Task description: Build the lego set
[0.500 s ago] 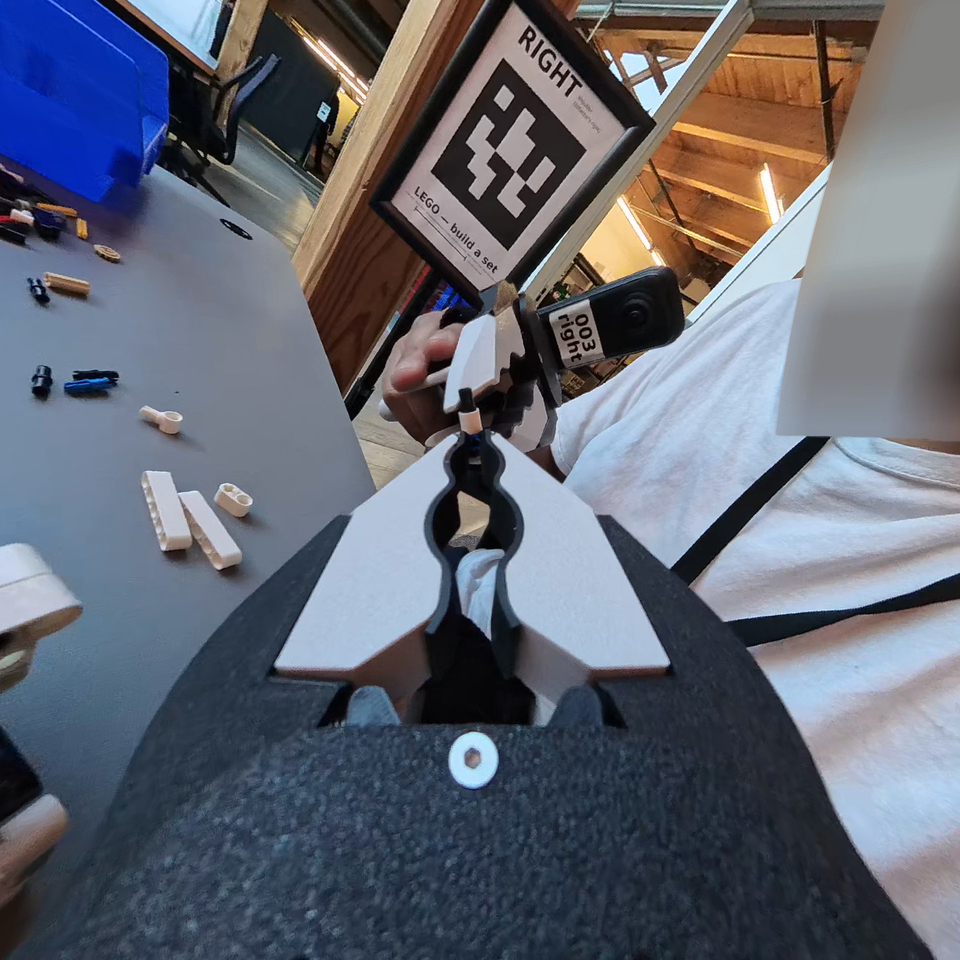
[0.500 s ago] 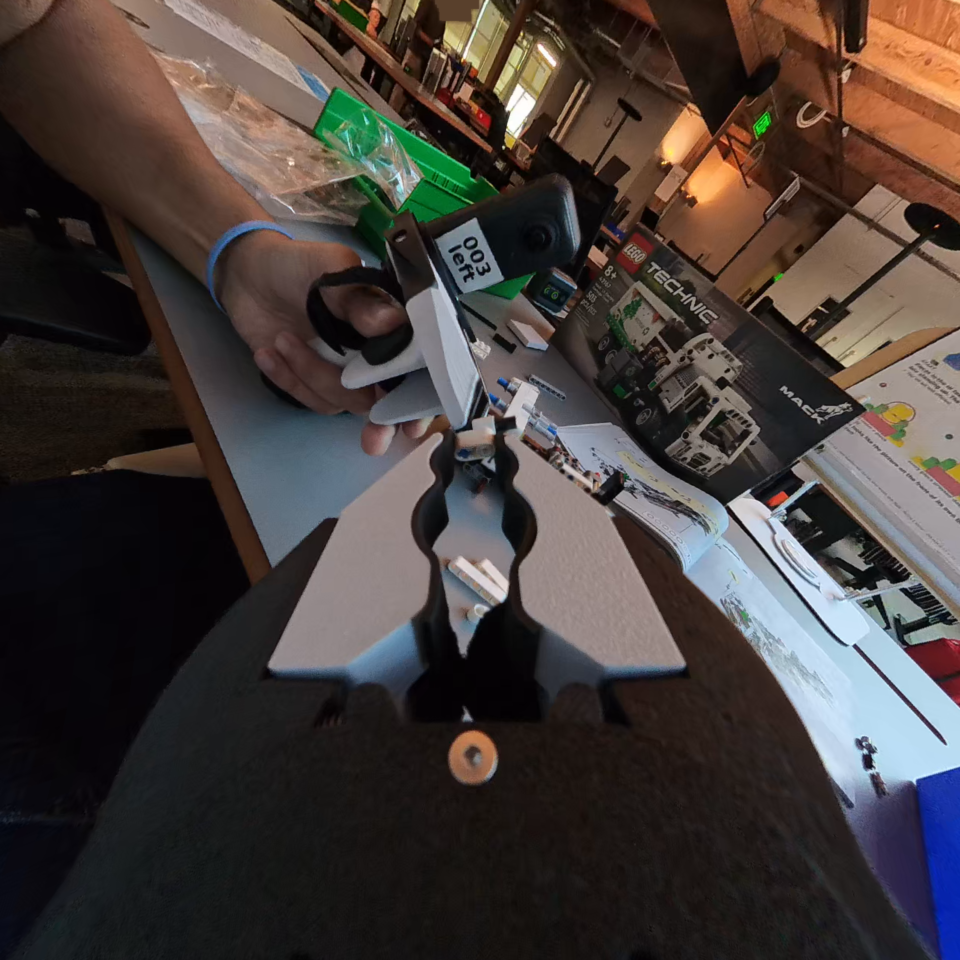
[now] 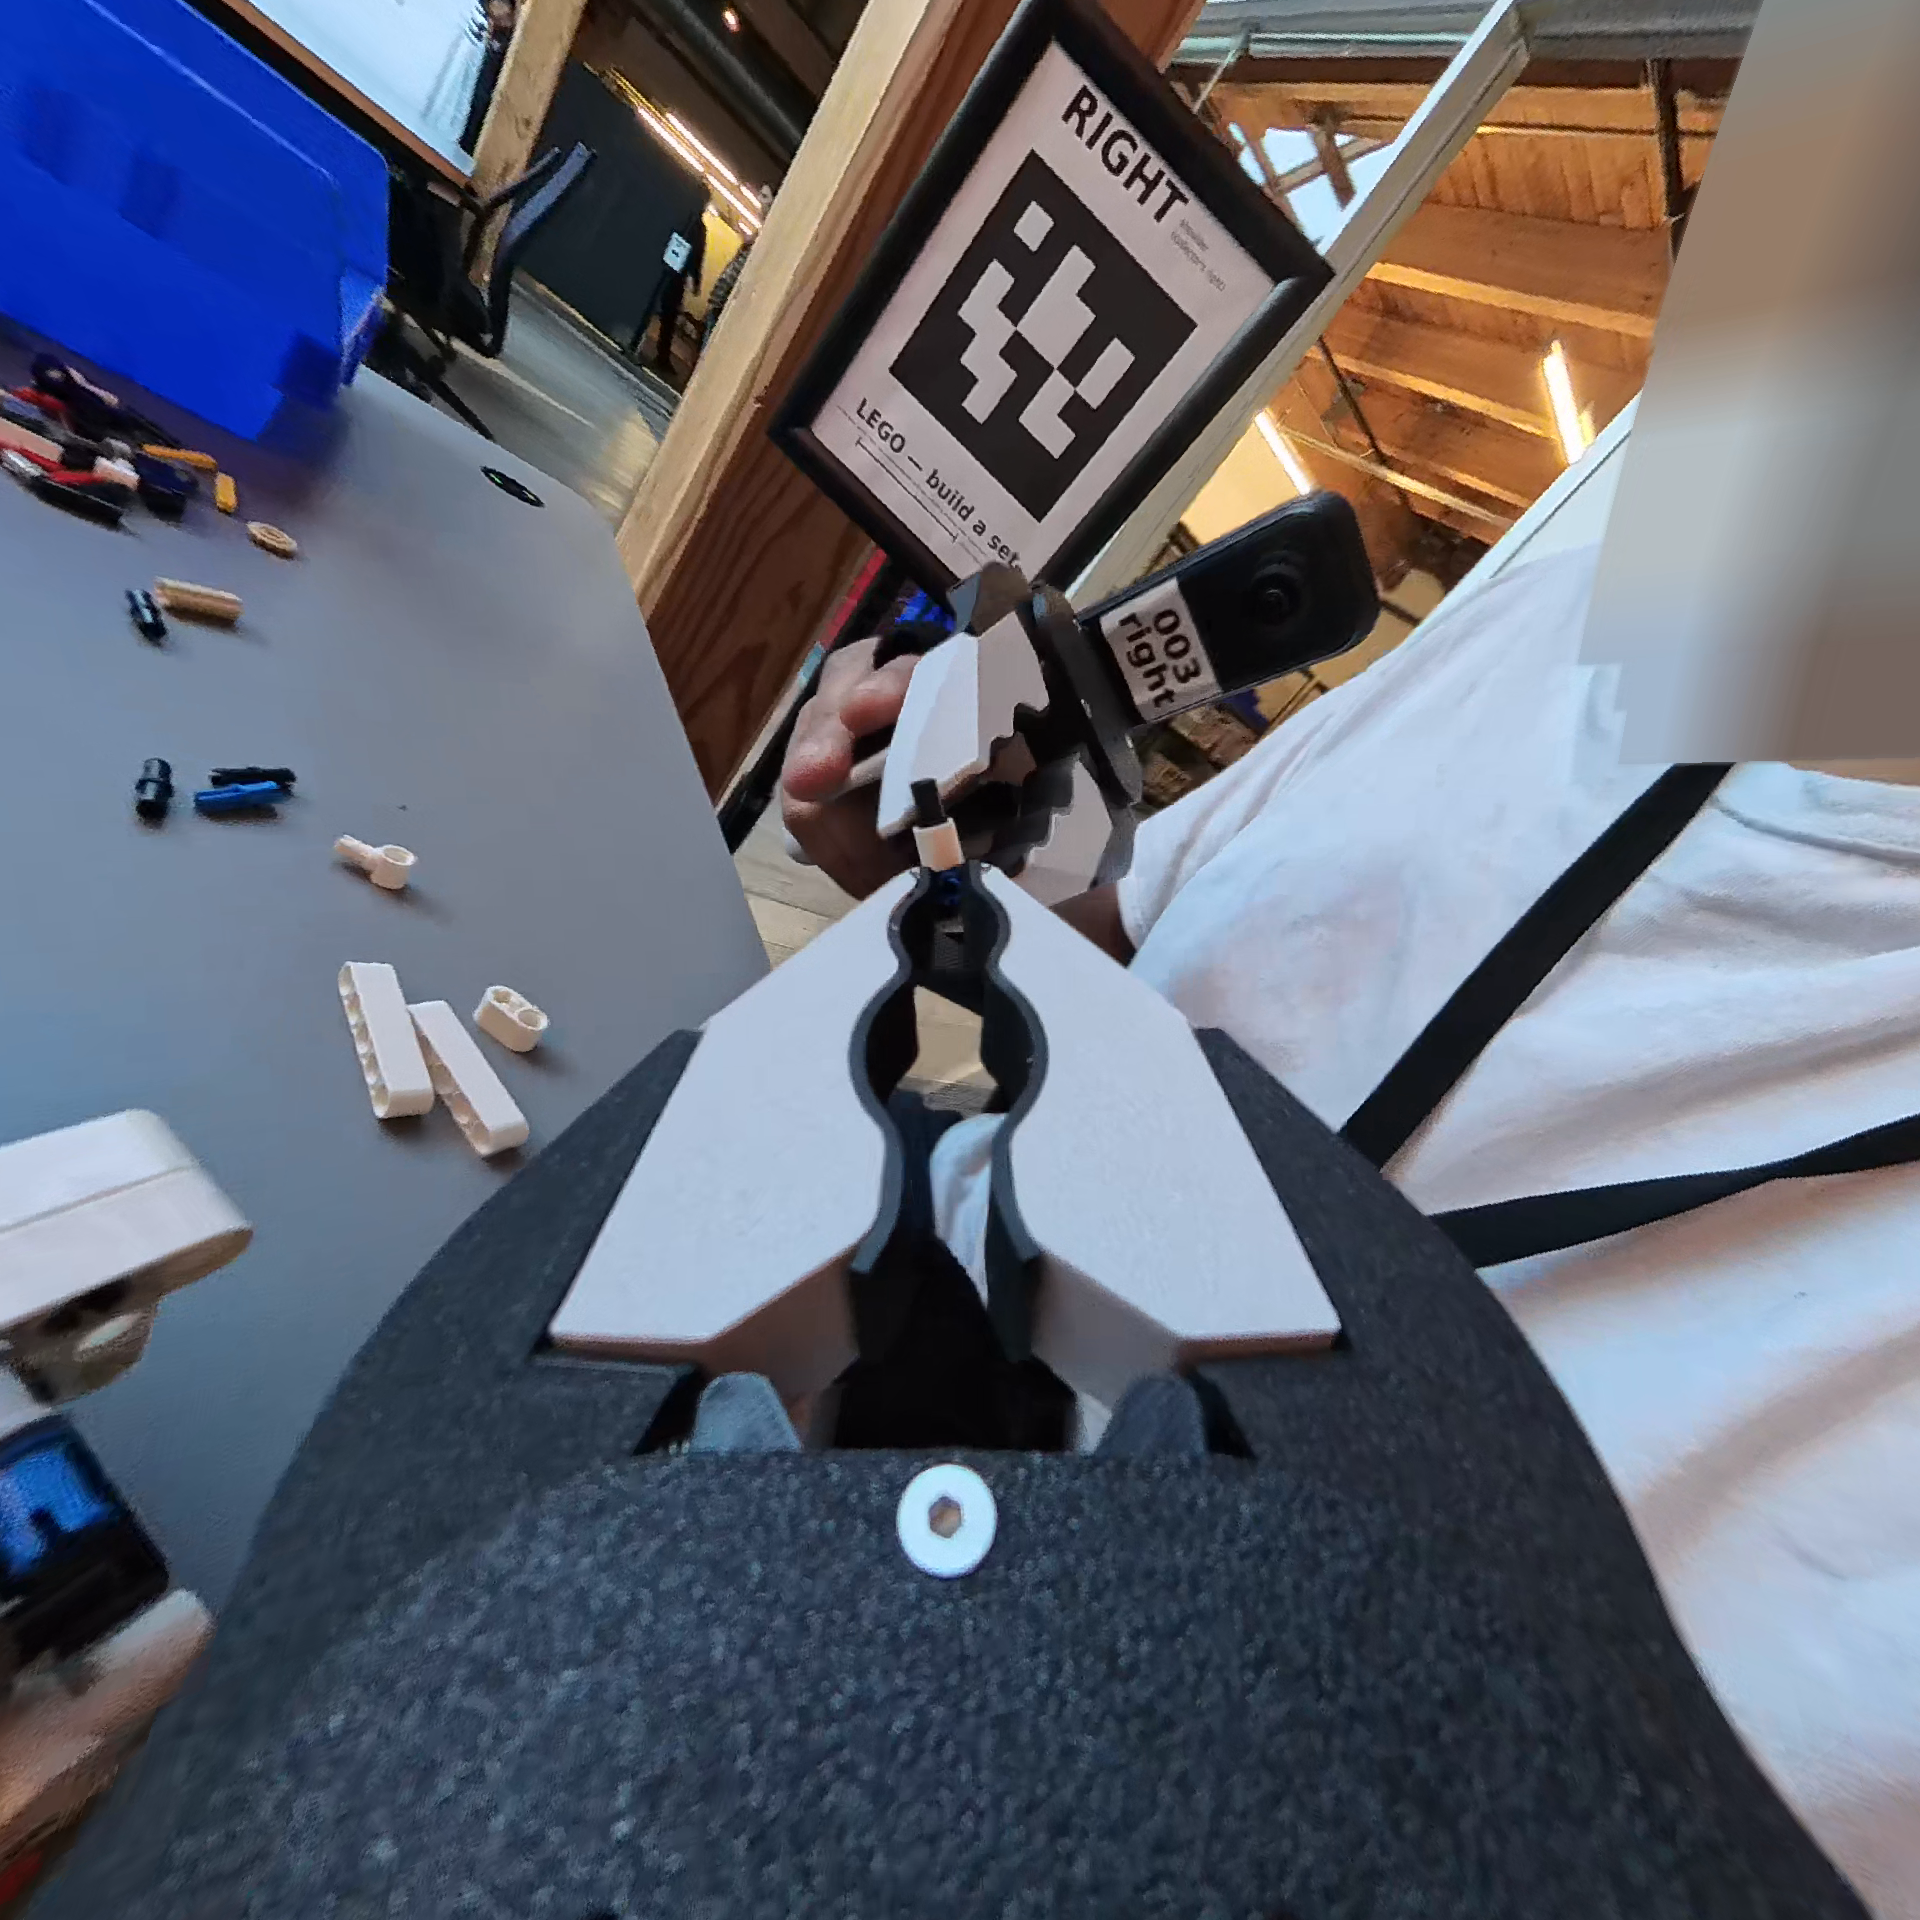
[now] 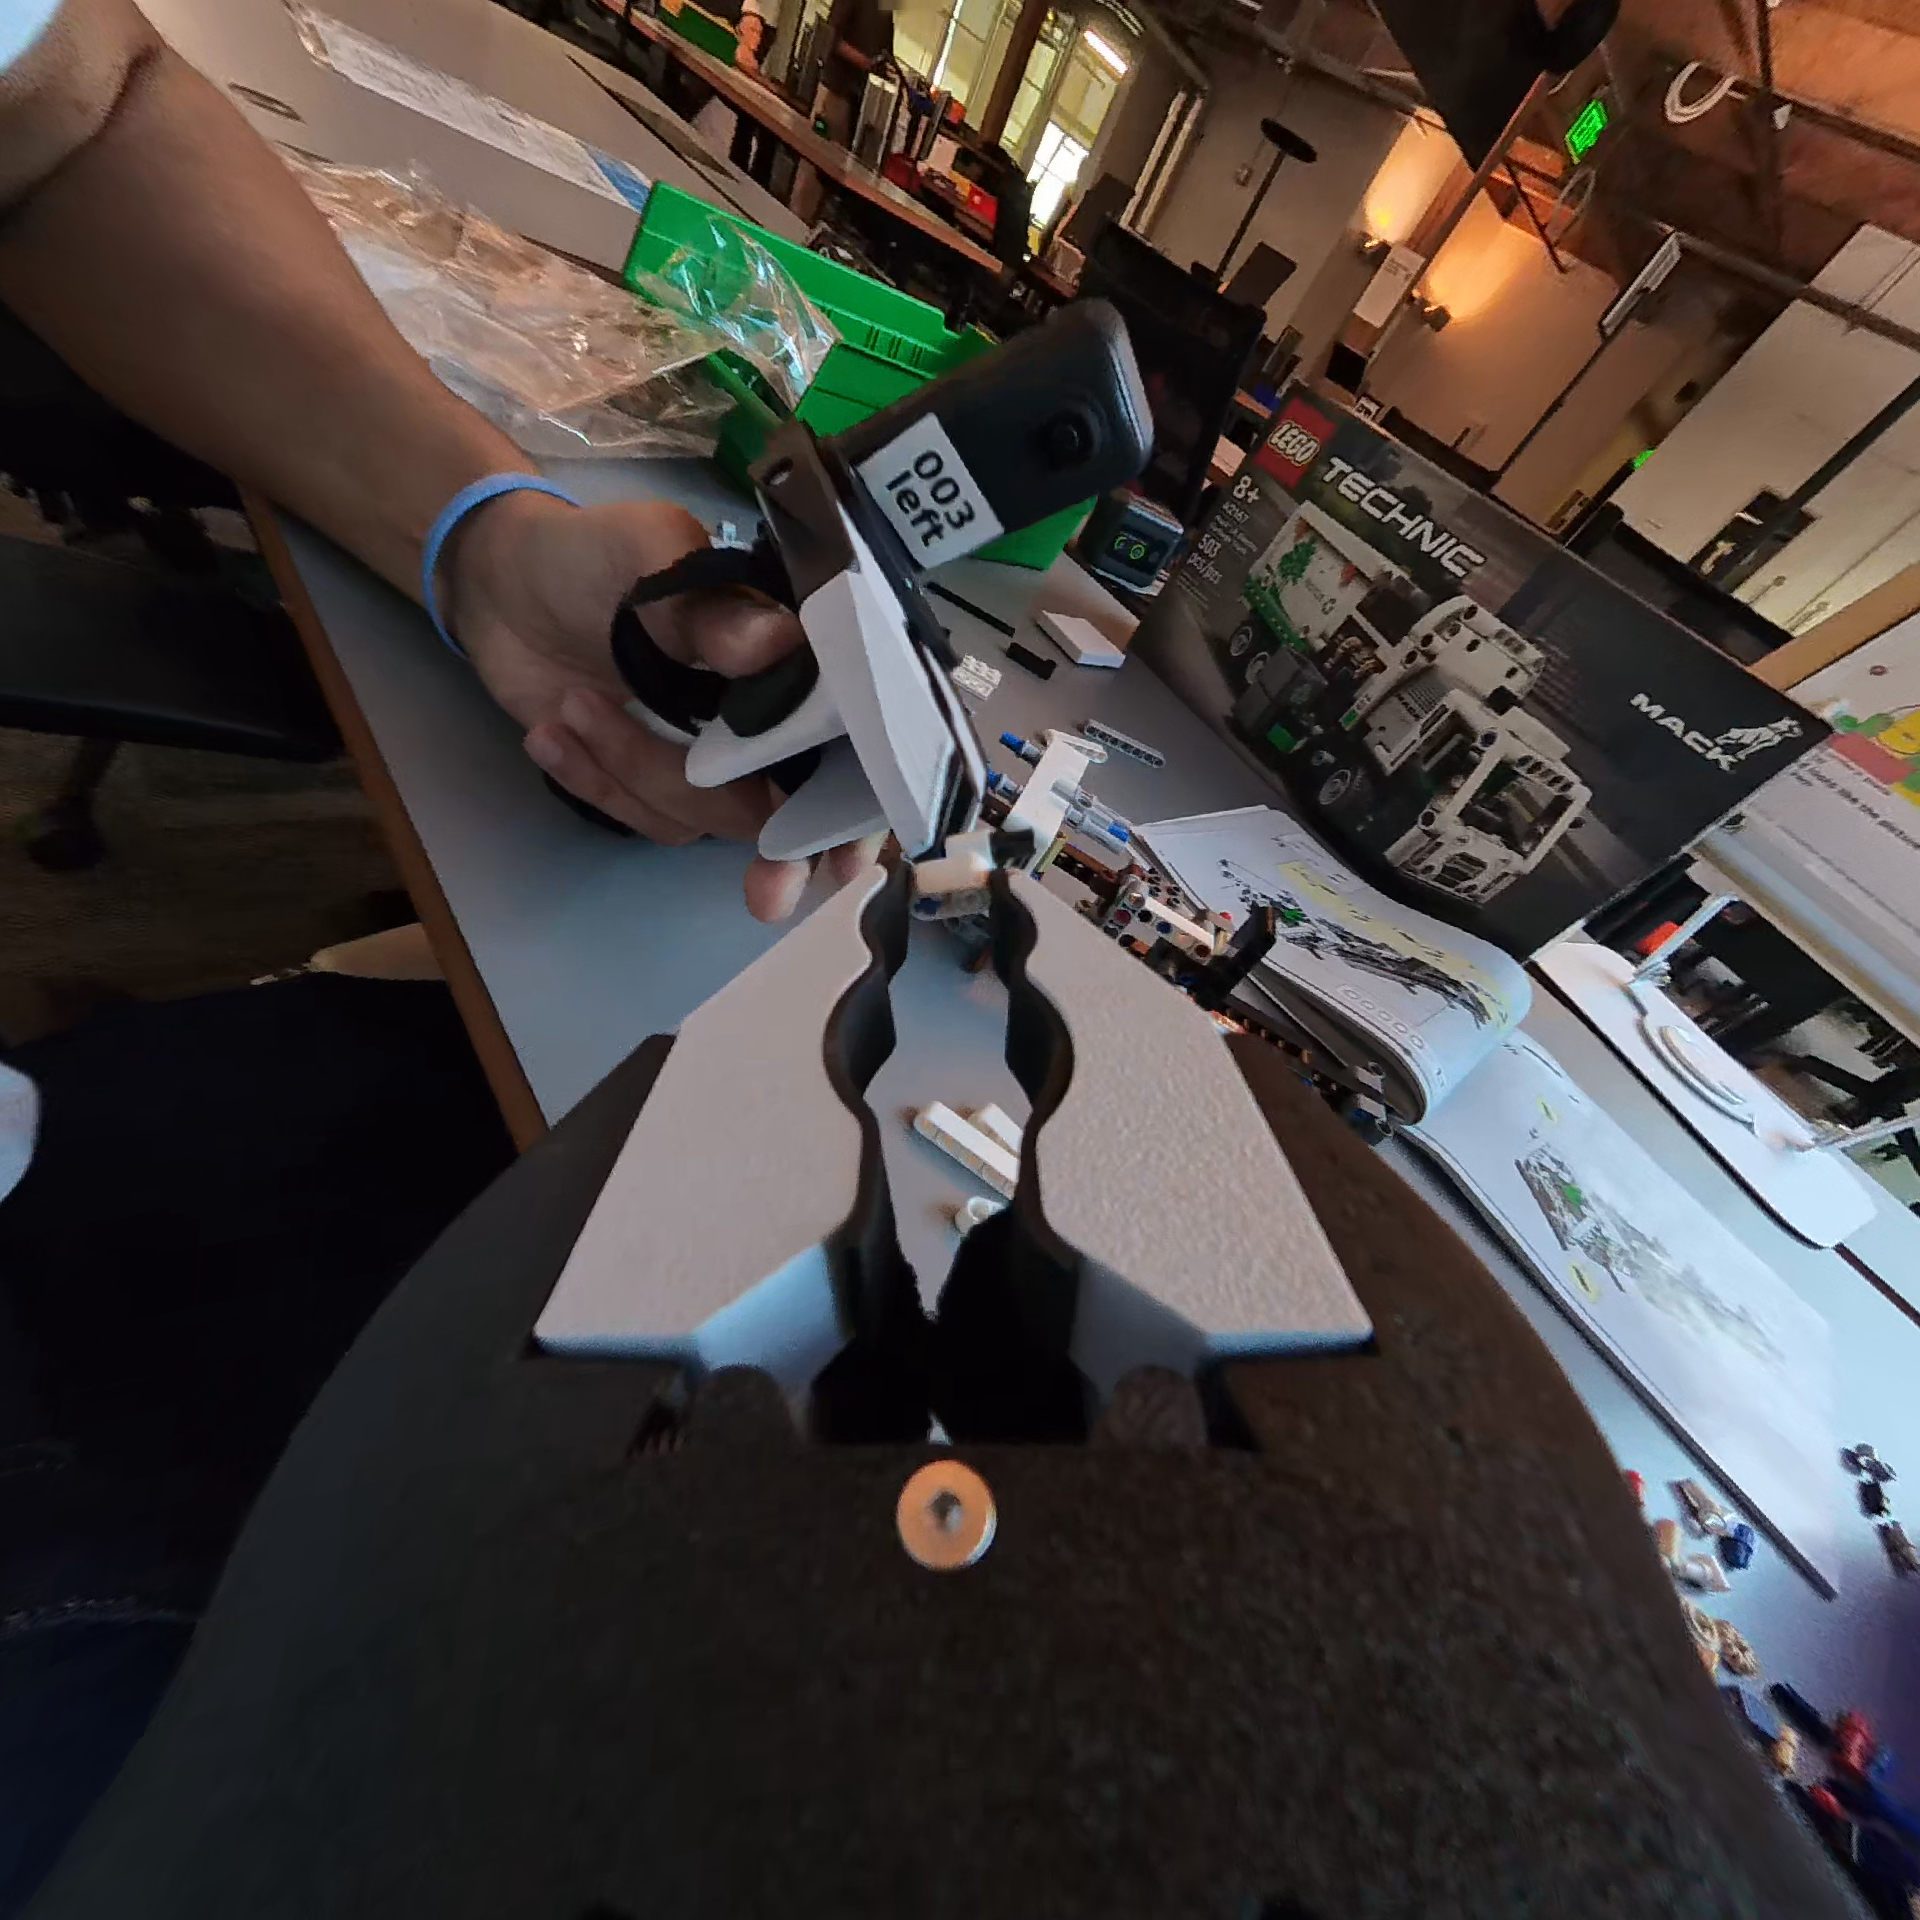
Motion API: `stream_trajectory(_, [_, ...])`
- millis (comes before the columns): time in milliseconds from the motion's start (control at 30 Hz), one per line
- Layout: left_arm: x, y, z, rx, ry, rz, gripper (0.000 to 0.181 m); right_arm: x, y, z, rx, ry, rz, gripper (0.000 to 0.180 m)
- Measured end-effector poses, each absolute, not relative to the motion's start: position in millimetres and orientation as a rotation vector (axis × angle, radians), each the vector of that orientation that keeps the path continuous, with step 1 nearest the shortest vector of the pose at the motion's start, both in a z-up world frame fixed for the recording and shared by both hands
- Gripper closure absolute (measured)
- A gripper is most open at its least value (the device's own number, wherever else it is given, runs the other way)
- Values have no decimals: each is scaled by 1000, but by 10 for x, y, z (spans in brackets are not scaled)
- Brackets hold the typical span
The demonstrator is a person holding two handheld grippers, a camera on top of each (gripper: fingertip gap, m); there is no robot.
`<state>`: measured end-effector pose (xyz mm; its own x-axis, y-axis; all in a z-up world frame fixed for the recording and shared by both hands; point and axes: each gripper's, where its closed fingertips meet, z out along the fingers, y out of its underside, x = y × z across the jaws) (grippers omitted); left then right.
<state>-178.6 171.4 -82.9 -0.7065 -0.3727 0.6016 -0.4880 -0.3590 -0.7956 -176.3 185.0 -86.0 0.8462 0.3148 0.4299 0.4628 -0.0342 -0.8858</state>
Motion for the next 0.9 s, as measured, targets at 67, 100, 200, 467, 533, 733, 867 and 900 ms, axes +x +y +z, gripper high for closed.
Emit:
stream_trajectory(67, [-1777,1695,-826,1162,-1787,2255,178,-1747,1819,-855,-1639,-613,-102,166])
stream_trajectory(100, [-1765,1700,-818,1166,-1801,2270,177,-1708,1801,-846,-1646,-598,-97,166])
stream_trajectory(200, [-1730,1778,-772,1189,-1784,2333,172,-1557,1684,-770,-1642,-553,-66,166])
stream_trajectory(467, [-1762,1947,-596,1188,-1759,2568,178,-591,1640,-969,-1870,-258,-129,166])
stream_trajectory(533, [-1740,1941,-620,1251,-1846,2578,176,-371,1656,-1016,-1905,-226,-233,166])
stream_trajectory(733, [-1562,2112,-717,1606,-1844,2570,171,-222,1808,-1198,-2010,-129,-65,166])
stream_trajectory(867, [-1525,2148,-747,1716,-1896,2557,175,-236,1883,-1245,-1977,-14,240,166])
stream_trajectory(900, [-1512,2141,-766,1740,-1923,2538,175,-241,1887,-1238,-1955,-2,284,166])
